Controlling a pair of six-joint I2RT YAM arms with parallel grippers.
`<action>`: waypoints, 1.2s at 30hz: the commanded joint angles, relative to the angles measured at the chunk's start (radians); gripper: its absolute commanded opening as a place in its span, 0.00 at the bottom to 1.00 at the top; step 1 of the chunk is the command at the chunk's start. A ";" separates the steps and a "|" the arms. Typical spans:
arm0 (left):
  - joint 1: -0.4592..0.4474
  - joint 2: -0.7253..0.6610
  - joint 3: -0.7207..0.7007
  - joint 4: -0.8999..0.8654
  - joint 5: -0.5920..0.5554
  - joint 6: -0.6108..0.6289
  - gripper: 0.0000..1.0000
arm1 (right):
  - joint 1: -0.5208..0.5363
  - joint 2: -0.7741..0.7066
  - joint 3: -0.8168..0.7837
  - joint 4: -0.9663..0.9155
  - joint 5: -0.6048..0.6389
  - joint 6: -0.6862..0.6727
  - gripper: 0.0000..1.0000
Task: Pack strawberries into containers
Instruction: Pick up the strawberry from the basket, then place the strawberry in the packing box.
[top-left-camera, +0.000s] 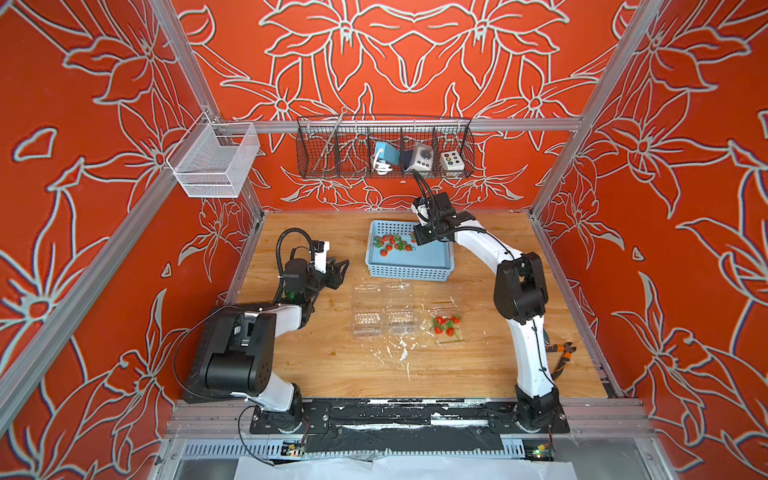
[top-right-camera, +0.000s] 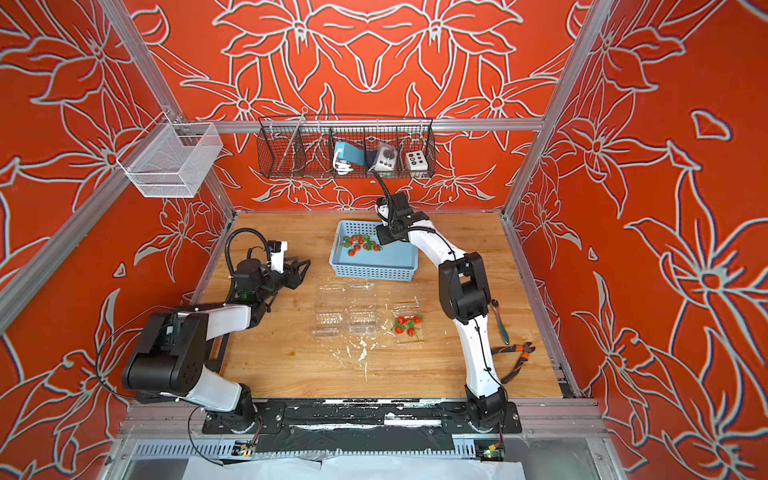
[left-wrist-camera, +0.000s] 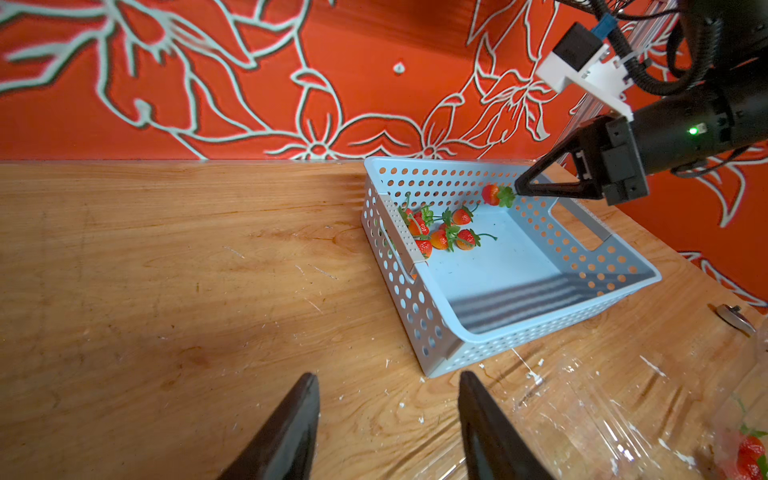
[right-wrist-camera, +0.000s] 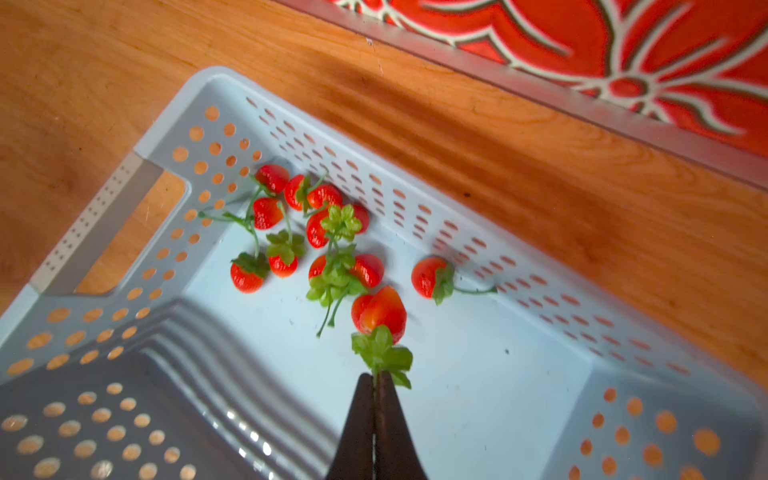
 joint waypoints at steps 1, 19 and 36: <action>-0.007 -0.012 0.006 0.012 -0.003 0.009 0.53 | -0.004 -0.109 -0.094 0.048 -0.015 -0.004 0.00; -0.259 -0.265 -0.068 -0.038 -0.108 0.005 0.52 | 0.028 -0.995 -0.903 0.084 0.048 0.079 0.00; -0.567 -0.116 0.196 -0.289 -0.188 -0.004 0.52 | 0.066 -1.473 -1.398 0.073 -0.028 0.329 0.00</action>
